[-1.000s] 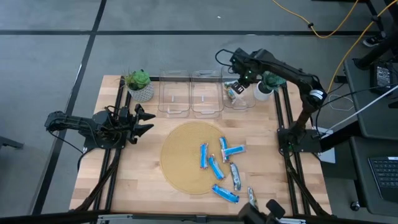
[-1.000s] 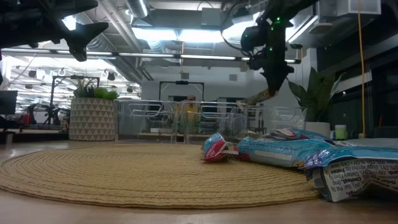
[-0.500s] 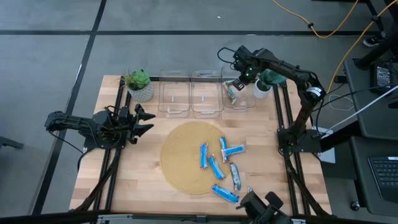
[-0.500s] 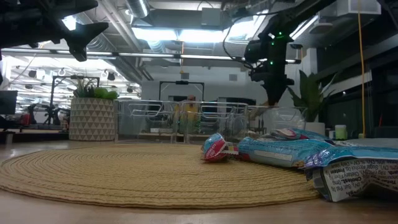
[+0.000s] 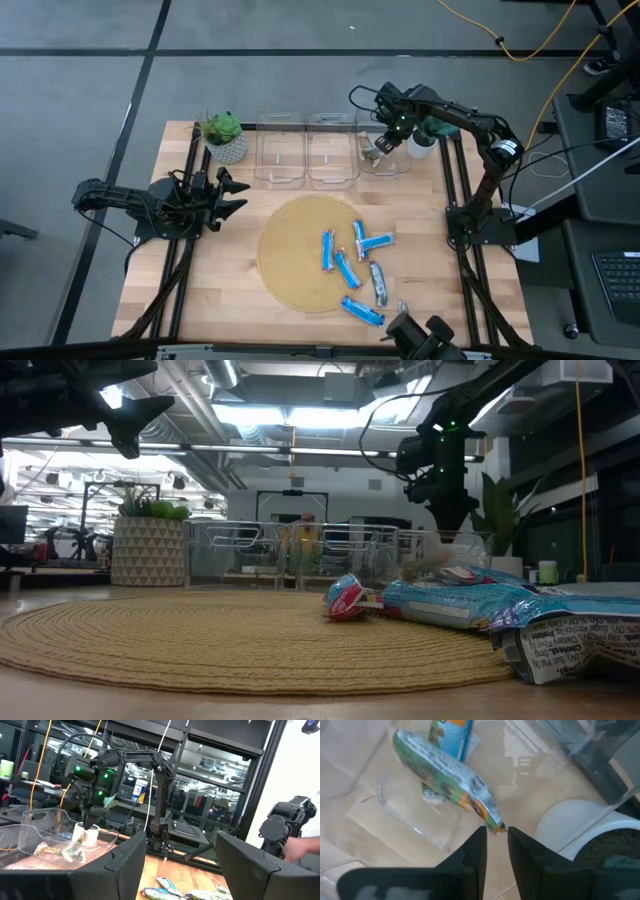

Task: Pick and place Granola Bars by type
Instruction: Put the top yellow granola bar into the right transparent bin, then put the yellow granola bar into the right transparent bin

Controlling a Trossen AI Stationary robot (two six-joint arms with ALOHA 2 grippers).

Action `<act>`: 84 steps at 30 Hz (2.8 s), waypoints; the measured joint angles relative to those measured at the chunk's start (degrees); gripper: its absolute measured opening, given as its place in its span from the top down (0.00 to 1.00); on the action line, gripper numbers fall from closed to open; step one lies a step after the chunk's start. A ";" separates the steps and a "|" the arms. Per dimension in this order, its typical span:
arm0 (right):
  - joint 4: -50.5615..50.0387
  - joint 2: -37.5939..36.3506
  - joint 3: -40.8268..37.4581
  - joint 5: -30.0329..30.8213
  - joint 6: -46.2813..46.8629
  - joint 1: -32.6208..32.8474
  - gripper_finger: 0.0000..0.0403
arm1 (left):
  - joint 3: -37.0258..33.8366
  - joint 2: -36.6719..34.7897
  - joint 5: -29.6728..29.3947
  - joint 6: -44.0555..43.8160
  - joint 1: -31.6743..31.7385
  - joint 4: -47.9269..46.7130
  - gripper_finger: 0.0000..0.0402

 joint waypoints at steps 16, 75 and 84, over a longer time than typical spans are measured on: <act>-0.33 -0.24 1.59 -0.11 -1.53 5.32 0.79 | 0.00 0.00 0.00 0.01 0.01 0.00 0.44; -1.45 -4.01 5.99 5.63 117.07 93.90 0.79 | 0.00 0.00 -0.01 0.02 0.01 0.00 0.44; -0.04 1.44 5.99 -3.13 122.87 95.60 0.79 | 0.00 0.00 0.00 0.02 0.01 0.00 0.44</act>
